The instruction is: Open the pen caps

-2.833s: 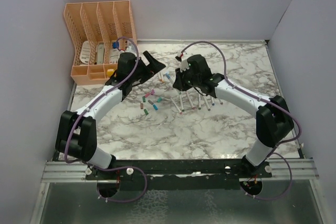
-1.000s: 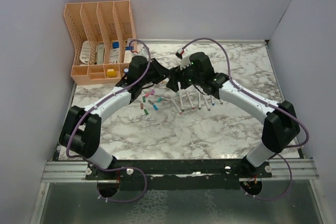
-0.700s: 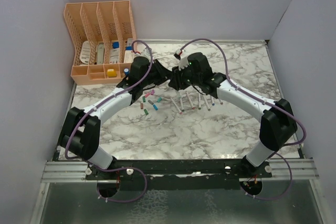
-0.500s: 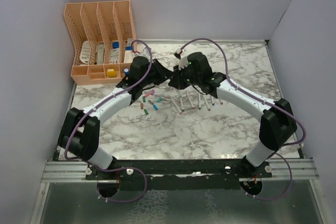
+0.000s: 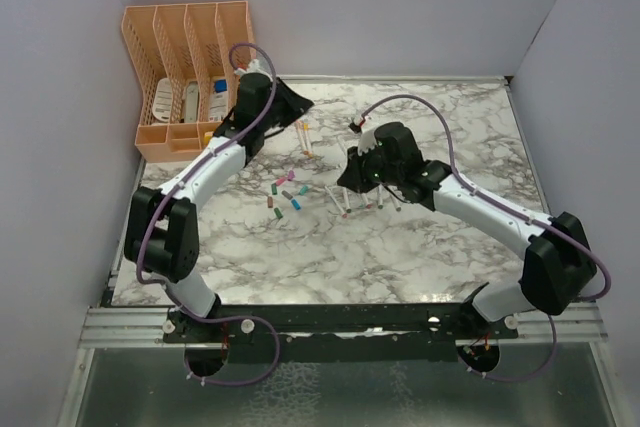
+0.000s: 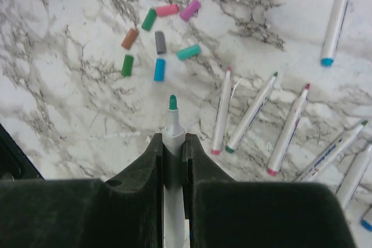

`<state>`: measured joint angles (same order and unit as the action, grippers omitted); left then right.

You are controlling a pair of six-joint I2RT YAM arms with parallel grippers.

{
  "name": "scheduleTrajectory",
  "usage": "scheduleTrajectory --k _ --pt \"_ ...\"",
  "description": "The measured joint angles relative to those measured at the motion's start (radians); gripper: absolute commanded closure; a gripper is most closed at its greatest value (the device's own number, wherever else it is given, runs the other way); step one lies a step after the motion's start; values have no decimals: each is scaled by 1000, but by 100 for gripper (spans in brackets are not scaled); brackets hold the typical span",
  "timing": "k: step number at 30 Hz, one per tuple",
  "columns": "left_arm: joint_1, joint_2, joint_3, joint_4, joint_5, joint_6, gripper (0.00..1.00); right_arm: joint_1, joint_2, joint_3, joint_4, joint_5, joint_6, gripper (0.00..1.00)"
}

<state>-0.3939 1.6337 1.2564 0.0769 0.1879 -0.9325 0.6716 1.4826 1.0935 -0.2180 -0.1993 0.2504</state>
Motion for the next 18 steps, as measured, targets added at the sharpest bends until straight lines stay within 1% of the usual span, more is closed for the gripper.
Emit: scheduleTrajectory --k 4,6,9,11,13,16,18 --pt "84 56 79 -4 -67 16 100 5 -55 -59 -51 11 4 99" --pt "89 60 90 -11 -73 26 100 5 -57 -58 -64 45 2 99" --pt "74 50 74 -20 -64 49 100 1 -22 -15 -93 140 -14 99" --pt "64 25 24 -42 -53 71 100 -11 48 66 -108 204 -32 99" --pt "55 -23 -60 -72 -45 95 100 -37 139 159 -115 248 -53 99" --pt "45 -131 -210 -144 -45 129 100 -92 266 276 -111 284 -84 99" --pt "43 -203 -284 -182 -47 143 100 -127 339 345 -116 293 -100 99"
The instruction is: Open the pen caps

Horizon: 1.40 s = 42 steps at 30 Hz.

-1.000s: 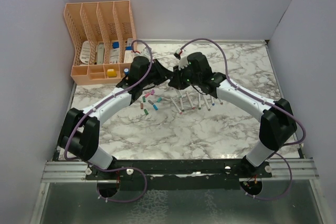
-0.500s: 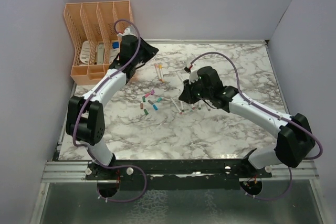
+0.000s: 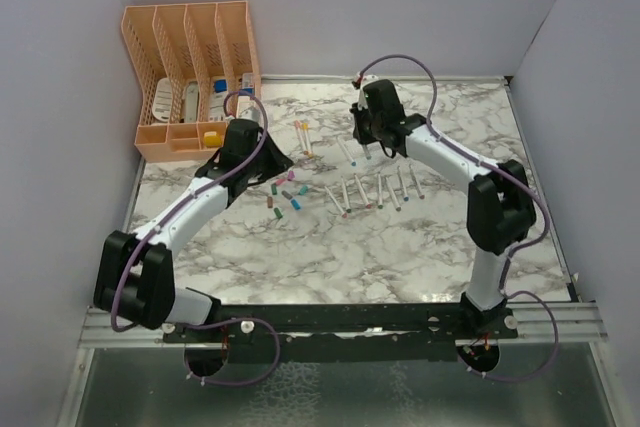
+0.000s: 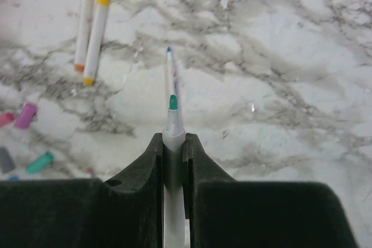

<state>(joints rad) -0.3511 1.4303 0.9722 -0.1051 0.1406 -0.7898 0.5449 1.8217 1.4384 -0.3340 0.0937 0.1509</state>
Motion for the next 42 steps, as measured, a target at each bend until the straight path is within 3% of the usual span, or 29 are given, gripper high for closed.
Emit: scheduleTrajectory --k 5,10,33,38,42 --pt "-4 -174 -122 -94 -27 28 100 -79 212 216 -12 1 -31 99" --pt "-5 -239 -169 -135 -61 46 100 -99 348 327 -20 -3 -45 99" --pt "-5 -184 -298 -178 -135 74 100 -99 423 286 -32 -53 -40 98" --pt "-5 -182 -310 -174 -149 79 100 -99 431 285 -32 -61 -39 84" --pt "-5 -160 -322 -171 -154 85 100 -100 435 285 -33 -66 -28 62"
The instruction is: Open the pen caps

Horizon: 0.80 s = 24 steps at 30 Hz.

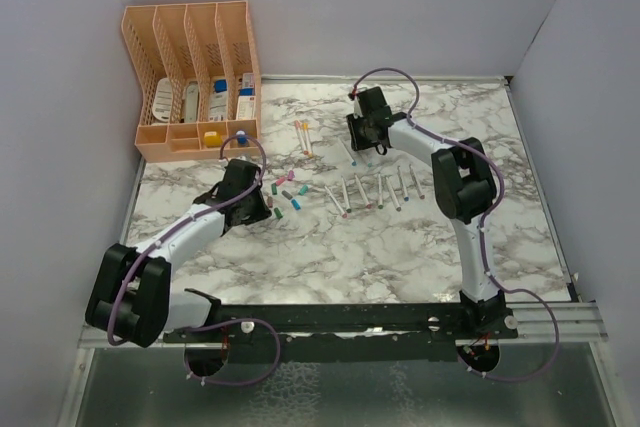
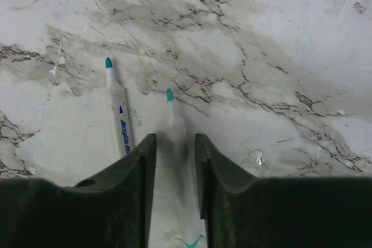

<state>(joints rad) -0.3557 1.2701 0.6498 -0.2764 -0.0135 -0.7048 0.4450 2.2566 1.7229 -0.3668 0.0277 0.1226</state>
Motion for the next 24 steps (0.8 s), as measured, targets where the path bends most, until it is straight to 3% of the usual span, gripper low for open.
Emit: scheduleTrajectory --k 8,11,18,24 --pt "0 40 -30 10 -3 9 99 -1 3 1 0 -4 4 46" --pt "0 53 -32 16 -3 13 92 -1 5 15 -11 -5 3 41" --pt "0 79 -32 24 -3 24 62 -2 20 157 -47 -24 -4 38" --pt "0 80 -32 45 -3 28 55 3 43 285 -68 -55 -5 37"
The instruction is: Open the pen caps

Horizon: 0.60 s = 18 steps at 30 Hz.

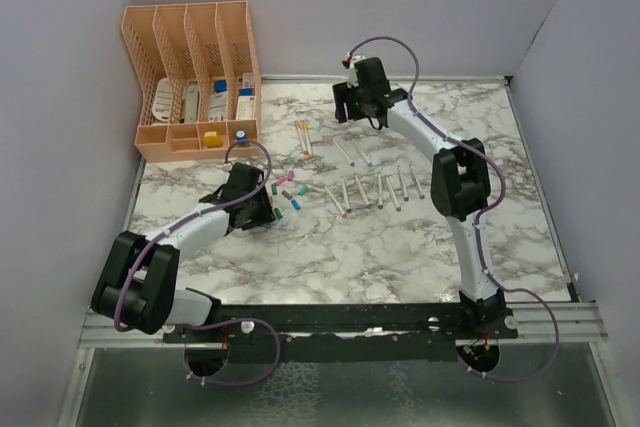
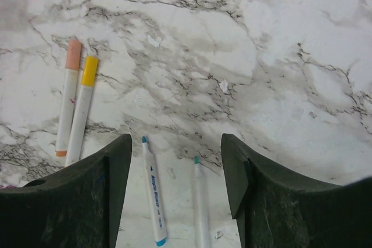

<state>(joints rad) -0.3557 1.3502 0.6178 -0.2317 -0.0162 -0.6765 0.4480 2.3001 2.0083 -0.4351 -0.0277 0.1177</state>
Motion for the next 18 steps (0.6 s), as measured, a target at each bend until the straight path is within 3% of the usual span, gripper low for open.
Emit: scheduleTrajectory --k 6,9,10,12,18 --pt "0 -7 8 -21 0 6 50 34 73 113 -39 -5 -4 37" --pt "1 -46 25 -65 -2 10 41 71 117 161 -56 -5 -6 37" --pt "2 -148 82 -103 -9 18 24 81 127 171 -62 -5 -7 37" --pt "3 -174 96 -105 -11 29 2 118 155 186 -80 -7 -6 37" --pt "13 -334 119 -130 -12 32 1 138 177 205 -82 -5 1 38"
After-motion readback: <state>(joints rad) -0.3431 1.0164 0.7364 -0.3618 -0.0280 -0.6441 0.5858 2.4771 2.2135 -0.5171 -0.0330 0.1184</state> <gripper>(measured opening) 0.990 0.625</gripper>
